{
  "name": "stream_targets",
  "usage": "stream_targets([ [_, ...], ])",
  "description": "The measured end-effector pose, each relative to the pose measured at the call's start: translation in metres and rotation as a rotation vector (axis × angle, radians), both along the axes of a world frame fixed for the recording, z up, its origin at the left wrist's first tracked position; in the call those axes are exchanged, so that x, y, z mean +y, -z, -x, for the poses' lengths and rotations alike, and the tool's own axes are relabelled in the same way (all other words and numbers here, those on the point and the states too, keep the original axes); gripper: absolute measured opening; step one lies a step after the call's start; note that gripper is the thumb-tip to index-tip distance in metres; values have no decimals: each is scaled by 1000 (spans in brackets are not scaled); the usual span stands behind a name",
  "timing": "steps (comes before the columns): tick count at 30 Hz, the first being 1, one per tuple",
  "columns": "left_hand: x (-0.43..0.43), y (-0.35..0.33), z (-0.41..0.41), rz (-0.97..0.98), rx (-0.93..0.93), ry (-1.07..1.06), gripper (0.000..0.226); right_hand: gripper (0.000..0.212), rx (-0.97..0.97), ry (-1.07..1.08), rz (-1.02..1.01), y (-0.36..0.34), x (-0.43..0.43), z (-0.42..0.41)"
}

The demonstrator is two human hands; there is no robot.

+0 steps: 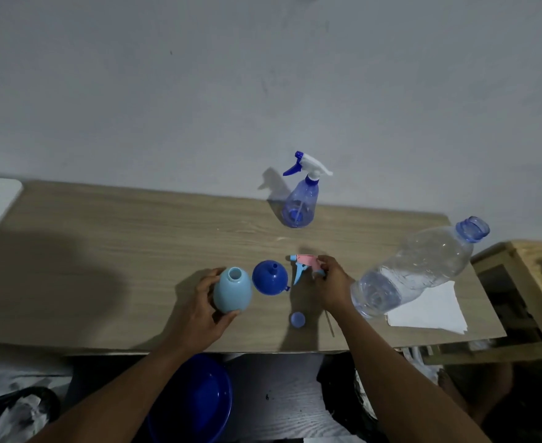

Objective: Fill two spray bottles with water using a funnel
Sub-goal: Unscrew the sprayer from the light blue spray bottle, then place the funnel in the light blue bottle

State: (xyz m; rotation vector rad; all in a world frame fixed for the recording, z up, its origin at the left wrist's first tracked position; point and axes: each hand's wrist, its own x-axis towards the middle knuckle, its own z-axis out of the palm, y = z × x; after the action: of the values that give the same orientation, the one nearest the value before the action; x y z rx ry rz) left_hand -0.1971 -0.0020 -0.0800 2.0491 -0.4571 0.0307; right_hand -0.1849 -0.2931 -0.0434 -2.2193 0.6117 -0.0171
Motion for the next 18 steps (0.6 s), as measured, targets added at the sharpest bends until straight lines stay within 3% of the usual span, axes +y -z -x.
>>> stream_targets([
  [6, 7, 7, -3, -44, 24, 38, 86, 28, 84, 22, 22, 4, -2, -3],
  [11, 13, 13, -1, -129, -4, 43, 90, 19, -172, -118, 127, 2, 15, 8],
  [15, 12, 14, 1, -186, -14, 58, 89, 20, 79, -413, 236, 25, 22, 17],
  [18, 12, 16, 1, -194, -30, 63, 88, 27, 83, -528, 374, 34, 22, 17],
])
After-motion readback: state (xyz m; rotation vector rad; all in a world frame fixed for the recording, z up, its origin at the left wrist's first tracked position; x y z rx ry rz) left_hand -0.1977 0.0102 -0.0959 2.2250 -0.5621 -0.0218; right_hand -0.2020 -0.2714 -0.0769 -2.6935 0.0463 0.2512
